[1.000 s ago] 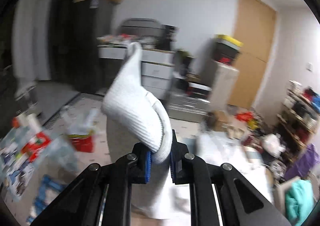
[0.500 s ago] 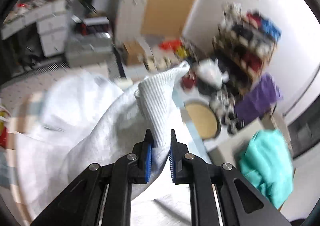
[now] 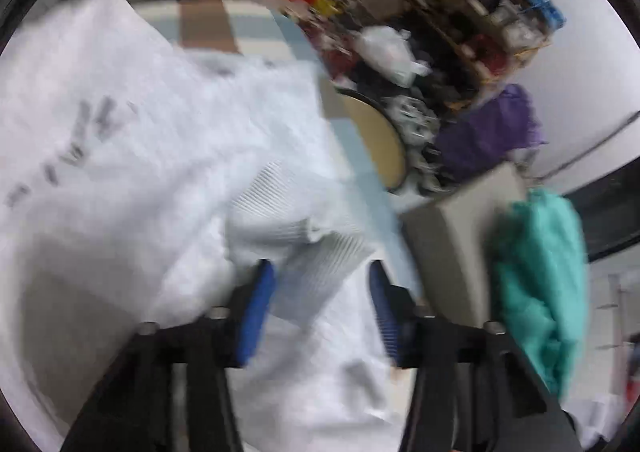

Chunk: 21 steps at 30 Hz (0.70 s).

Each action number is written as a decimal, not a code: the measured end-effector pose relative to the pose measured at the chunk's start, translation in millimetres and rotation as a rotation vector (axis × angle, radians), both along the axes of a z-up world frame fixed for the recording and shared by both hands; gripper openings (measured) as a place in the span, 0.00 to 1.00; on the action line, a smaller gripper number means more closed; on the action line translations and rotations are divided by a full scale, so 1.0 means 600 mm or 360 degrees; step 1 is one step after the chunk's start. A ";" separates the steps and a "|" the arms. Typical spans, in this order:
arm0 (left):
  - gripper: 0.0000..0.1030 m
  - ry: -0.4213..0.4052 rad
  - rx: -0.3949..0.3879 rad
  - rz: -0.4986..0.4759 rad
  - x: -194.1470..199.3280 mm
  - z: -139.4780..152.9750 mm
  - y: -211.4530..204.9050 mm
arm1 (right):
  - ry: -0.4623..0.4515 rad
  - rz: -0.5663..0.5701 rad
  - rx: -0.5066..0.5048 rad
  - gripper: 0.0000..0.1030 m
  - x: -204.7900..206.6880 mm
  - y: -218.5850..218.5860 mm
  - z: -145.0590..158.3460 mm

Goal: Fold large clothes

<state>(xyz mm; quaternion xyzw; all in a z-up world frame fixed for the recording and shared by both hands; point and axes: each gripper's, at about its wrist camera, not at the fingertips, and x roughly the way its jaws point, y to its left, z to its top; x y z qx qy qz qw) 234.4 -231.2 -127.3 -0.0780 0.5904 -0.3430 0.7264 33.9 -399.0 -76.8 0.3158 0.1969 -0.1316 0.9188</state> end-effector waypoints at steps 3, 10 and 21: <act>0.60 0.0035 -0.0105 -0.0115 -0.032 0.043 0.026 | 0.0025 -0.0007 0.0007 1.00 0.005 -0.002 -0.005; 0.67 -0.0261 -0.0129 0.0135 -0.088 0.119 0.253 | 0.0037 0.0060 0.0061 1.00 0.016 -0.001 -0.016; 0.80 -0.0368 0.0132 0.0947 -0.141 0.033 0.520 | 0.0325 0.0493 0.0157 1.00 0.193 0.032 -0.007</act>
